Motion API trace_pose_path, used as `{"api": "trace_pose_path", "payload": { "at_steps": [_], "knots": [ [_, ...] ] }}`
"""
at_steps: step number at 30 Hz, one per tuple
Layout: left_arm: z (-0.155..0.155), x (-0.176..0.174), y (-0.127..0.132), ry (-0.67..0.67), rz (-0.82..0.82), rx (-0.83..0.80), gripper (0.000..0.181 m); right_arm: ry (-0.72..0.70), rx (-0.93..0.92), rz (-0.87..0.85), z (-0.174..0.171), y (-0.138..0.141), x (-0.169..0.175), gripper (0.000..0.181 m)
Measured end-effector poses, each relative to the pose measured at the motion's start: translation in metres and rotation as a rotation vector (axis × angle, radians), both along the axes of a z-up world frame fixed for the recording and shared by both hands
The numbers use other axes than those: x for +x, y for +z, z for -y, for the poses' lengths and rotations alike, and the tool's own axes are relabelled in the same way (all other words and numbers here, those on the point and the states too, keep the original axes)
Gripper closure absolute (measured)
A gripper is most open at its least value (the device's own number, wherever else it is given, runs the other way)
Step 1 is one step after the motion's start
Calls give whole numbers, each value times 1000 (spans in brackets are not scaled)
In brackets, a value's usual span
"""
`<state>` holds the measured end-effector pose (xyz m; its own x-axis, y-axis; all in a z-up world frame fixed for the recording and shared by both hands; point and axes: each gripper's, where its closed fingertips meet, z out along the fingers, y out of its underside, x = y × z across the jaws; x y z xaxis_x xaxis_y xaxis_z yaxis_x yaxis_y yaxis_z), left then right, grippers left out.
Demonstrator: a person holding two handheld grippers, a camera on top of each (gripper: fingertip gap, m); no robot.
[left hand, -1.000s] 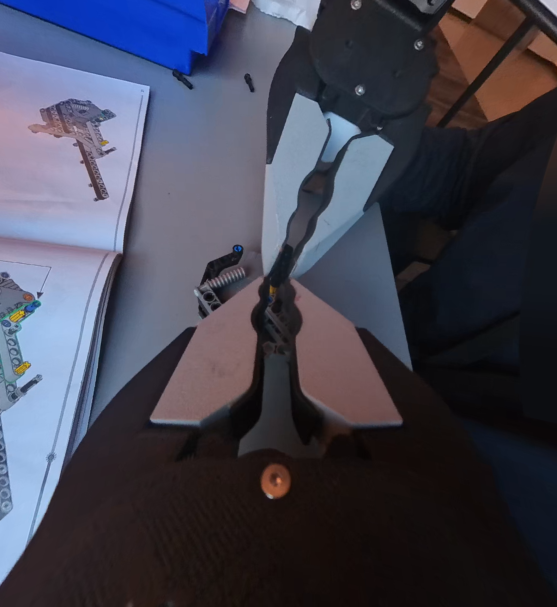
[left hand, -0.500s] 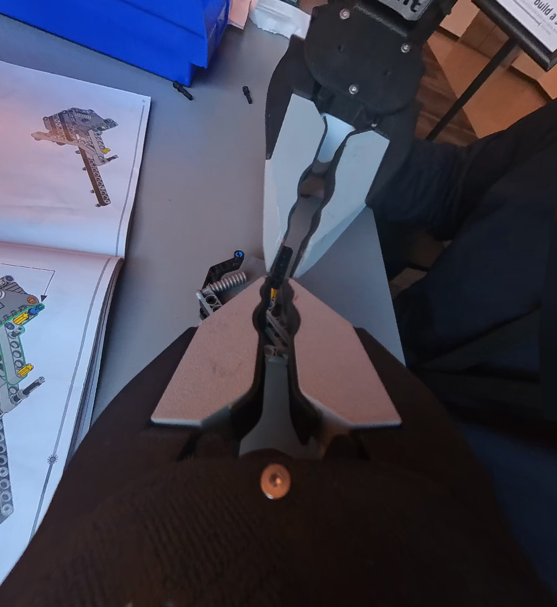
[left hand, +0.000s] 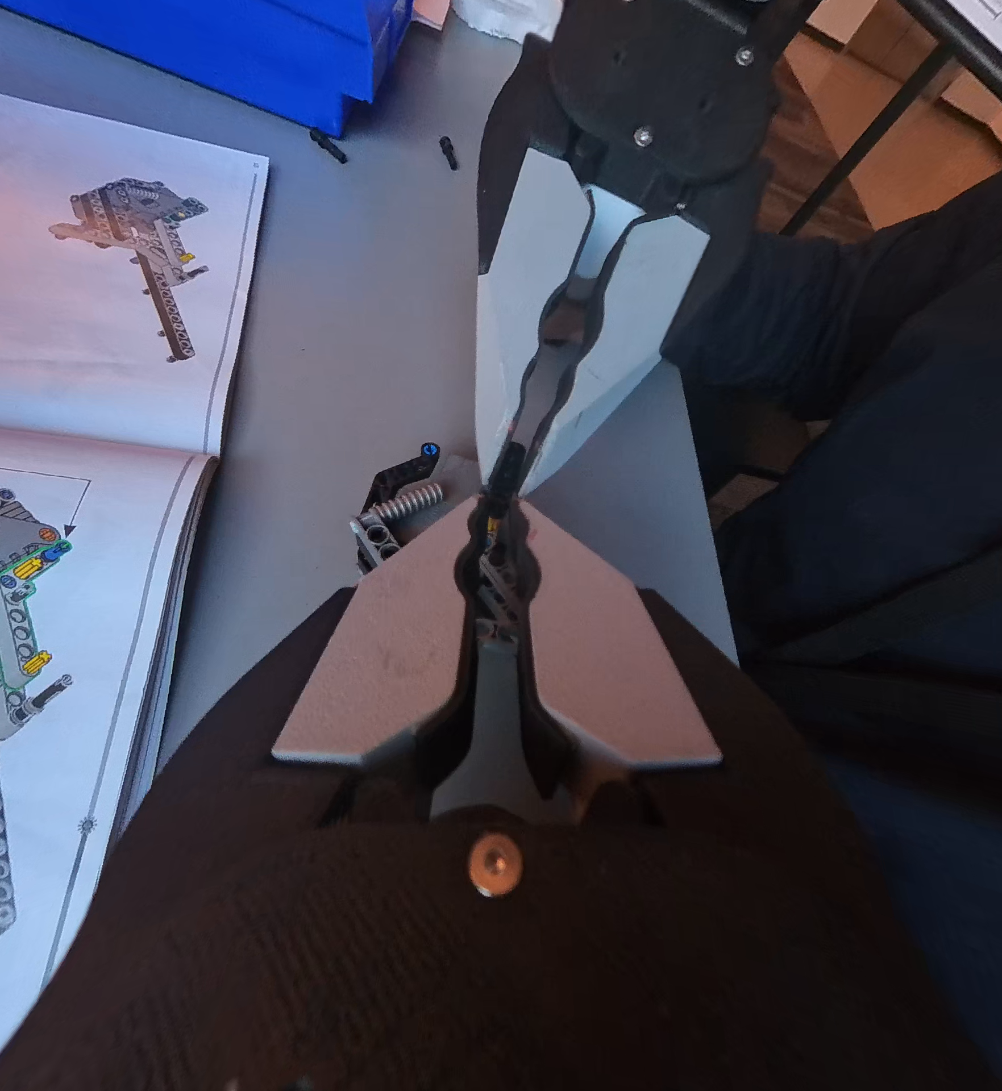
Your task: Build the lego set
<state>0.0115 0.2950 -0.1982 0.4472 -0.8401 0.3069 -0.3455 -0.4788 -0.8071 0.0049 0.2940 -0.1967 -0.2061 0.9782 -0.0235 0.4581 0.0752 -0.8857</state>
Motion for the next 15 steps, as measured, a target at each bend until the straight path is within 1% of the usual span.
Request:
{"api": "trace_pose_path", "payload": {
  "at_steps": [4, 7, 11, 15],
  "knots": [
    [2, -2, 2, -5, 12, -23, 179, 6, -3, 3, 1, 0, 0, 177],
    [2, -9, -1, 0, -21, -25, 174, 6, 8, 6, 1, -1, 0, 177],
    [3, -12, 1, 5, -40, -9, 175, 8, 48, 31, 0, -2, 1, 176],
    [8, -8, -9, -18, -106, -2, 173, 12, 62, 48, -1, -2, 1, 177]
  ]
}}
